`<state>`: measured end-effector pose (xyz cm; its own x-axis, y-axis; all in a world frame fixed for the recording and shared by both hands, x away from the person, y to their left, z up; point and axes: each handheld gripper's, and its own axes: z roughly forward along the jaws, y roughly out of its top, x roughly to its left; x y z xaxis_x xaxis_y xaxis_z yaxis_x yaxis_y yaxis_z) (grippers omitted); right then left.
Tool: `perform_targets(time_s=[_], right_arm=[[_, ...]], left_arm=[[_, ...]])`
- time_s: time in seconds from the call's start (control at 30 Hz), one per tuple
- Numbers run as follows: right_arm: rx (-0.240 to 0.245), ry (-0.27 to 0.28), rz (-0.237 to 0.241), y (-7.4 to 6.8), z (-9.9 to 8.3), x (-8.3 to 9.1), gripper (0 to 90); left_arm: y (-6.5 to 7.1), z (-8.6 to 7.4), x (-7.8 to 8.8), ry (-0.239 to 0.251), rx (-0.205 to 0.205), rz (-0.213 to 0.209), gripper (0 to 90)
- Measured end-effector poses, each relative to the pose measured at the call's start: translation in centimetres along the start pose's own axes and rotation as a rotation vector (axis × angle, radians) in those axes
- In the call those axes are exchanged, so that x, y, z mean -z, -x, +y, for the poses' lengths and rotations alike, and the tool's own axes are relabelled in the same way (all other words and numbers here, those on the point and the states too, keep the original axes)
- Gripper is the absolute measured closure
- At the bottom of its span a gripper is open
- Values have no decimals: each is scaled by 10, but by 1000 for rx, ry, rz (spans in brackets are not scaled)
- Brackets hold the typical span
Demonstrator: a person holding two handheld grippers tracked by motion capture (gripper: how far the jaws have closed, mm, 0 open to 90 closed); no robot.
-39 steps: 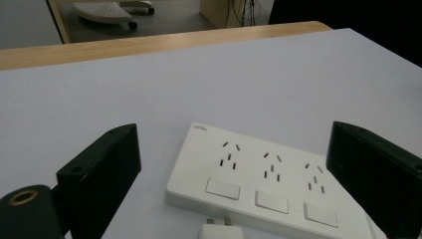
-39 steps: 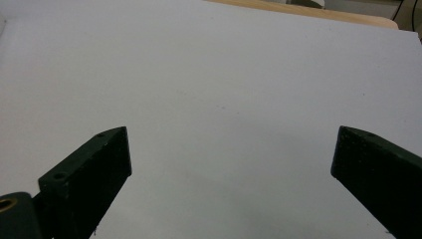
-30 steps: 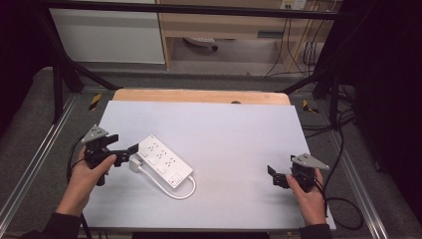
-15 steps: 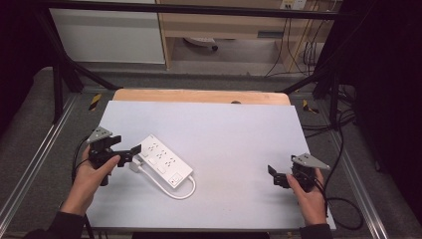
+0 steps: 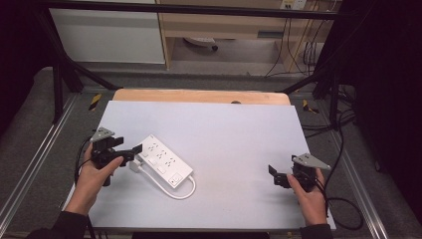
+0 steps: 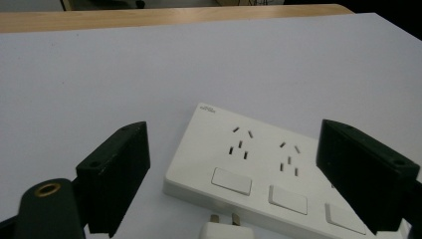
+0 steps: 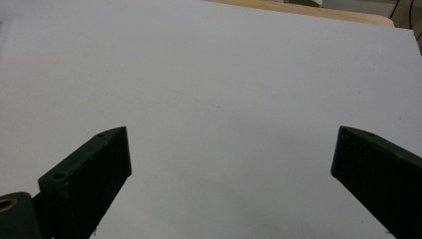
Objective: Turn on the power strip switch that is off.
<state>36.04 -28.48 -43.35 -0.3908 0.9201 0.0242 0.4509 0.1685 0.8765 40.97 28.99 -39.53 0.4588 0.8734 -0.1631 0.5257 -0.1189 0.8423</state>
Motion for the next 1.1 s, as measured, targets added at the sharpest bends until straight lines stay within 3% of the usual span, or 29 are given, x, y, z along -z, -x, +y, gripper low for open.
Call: perform_targets(time_s=[0.17,0.47,0.8,1.1], right_arm=[[1,-4,-4,0,0,-1,27],[-4,-11,2,0,0,-1,27],[-1,-18,0,0,-1,-1,27],[-2,-18,-3,1,-1,-1,27]], left_arm=[[2,-3,-5,-20,-8,-14,137],[2,-6,-9,-18,-8,-11,108],[6,-9,-16,-23,-35,-17,117],[7,-10,-19,-31,-38,-10,218]])
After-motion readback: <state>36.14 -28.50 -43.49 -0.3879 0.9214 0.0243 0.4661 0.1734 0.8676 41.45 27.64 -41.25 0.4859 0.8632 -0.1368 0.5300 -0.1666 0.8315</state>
